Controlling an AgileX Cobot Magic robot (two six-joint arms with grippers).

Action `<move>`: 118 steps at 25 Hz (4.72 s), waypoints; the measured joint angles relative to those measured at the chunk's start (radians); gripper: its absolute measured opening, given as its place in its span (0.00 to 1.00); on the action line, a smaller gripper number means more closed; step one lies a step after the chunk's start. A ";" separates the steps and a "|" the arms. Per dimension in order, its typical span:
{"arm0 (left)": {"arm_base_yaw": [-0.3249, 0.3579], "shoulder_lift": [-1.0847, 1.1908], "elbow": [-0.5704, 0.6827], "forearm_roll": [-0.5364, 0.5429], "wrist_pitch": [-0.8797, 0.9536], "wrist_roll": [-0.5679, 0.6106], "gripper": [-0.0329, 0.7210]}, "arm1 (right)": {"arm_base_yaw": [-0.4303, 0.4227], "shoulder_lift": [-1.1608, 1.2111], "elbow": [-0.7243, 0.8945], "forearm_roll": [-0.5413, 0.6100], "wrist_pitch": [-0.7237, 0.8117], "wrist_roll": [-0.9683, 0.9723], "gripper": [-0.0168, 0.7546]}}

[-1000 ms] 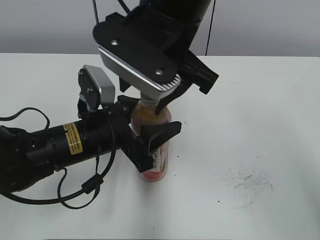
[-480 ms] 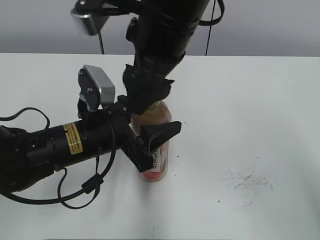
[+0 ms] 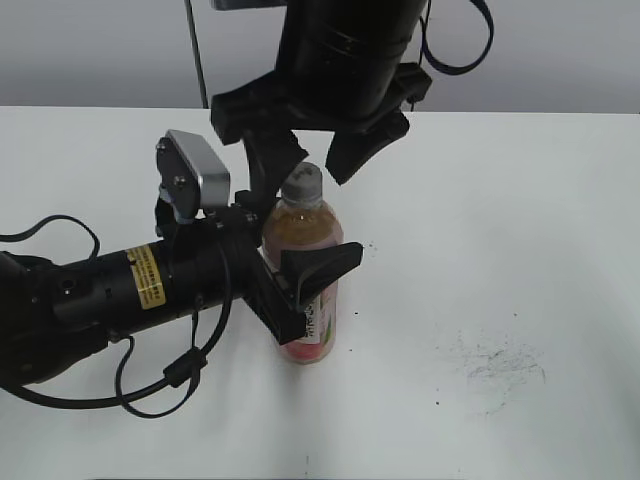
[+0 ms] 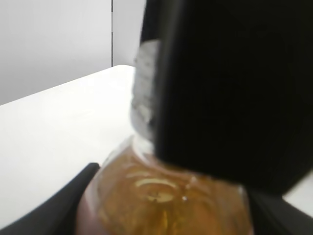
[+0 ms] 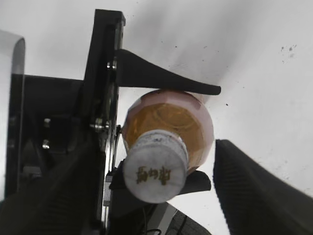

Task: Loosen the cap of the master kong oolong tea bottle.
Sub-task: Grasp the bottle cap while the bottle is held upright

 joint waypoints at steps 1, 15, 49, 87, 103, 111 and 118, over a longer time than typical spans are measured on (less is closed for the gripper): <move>0.000 0.000 0.000 0.000 0.000 0.000 0.64 | 0.000 0.000 0.000 0.000 0.002 0.011 0.73; 0.000 0.000 0.000 -0.002 0.000 0.000 0.64 | 0.000 0.000 0.000 -0.001 0.006 -0.334 0.38; 0.000 0.000 0.000 0.000 -0.001 0.001 0.64 | 0.000 0.003 -0.023 0.007 0.020 -2.791 0.38; 0.000 0.000 0.000 -0.001 0.000 0.001 0.64 | 0.000 0.003 -0.024 0.042 0.013 -1.441 0.77; 0.000 0.000 0.000 -0.001 0.000 0.001 0.64 | 0.000 0.003 -0.024 -0.020 0.013 -0.164 0.67; 0.000 0.000 0.000 -0.001 0.000 0.001 0.64 | 0.000 0.003 -0.024 -0.023 0.013 -0.069 0.48; 0.000 0.000 0.000 -0.003 0.001 0.001 0.64 | 0.000 0.003 -0.025 -0.014 0.013 -0.197 0.37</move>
